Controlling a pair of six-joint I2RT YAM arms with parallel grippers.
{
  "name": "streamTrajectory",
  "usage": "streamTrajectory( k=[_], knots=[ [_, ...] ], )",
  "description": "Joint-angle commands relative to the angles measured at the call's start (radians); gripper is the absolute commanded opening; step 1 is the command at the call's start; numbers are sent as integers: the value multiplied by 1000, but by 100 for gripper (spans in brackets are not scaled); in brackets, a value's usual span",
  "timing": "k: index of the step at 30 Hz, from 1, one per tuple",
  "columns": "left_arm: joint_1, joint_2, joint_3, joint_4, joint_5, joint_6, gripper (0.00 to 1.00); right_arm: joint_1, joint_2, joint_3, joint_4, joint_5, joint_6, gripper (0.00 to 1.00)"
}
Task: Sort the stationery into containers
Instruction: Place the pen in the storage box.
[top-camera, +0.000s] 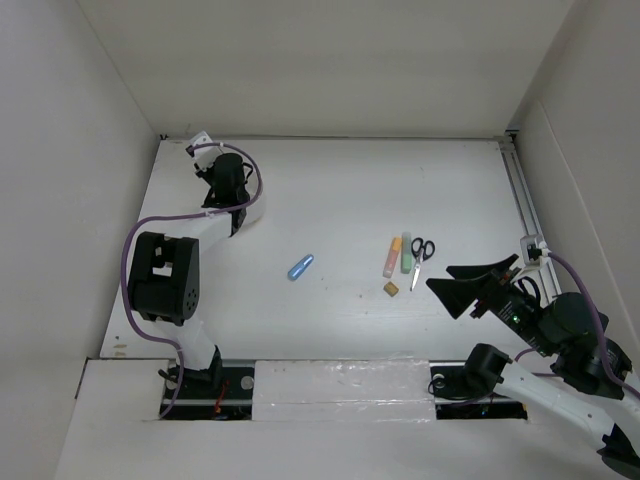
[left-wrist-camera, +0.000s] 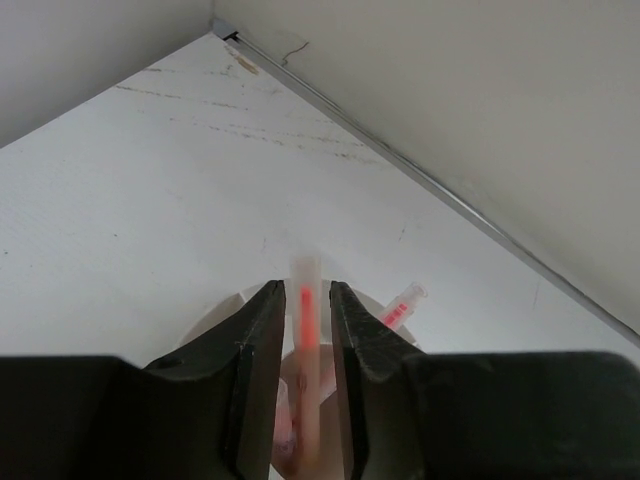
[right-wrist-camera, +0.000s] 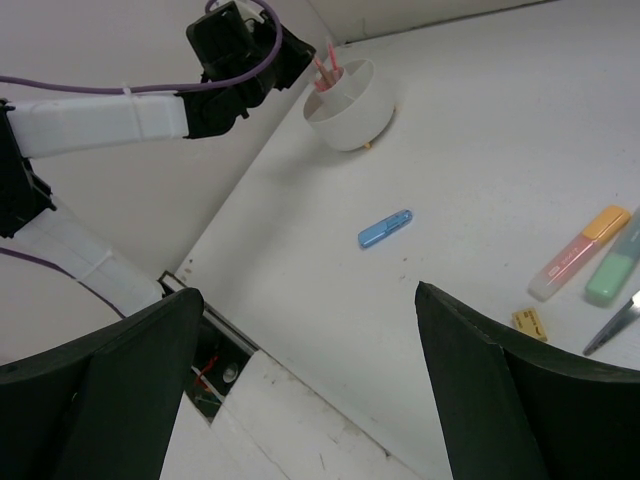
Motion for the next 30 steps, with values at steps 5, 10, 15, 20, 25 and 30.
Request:
streamTrajectory(
  k=[5,10,15,20,25,30],
  knots=[
    [5,-41,-27,54,36,7,22,10,-7,-1,31,-2,-7,93],
    [5,-68,-36,65,45,-5,29,10,-7,-1,31,-2,-7,93],
    [-82,-186,-27,93,32,47,86,10,-7,8,22,7,-7,94],
    [-134,-289,43,59,33,102,100,10,11,27,13,25,-7,95],
    [-134,-373,164,-80,143,96,100,10,11,50,-28,93,20,99],
    [-134,-389,352,-280,402,167,100,10,37,102,-110,180,39,99]
  ],
)
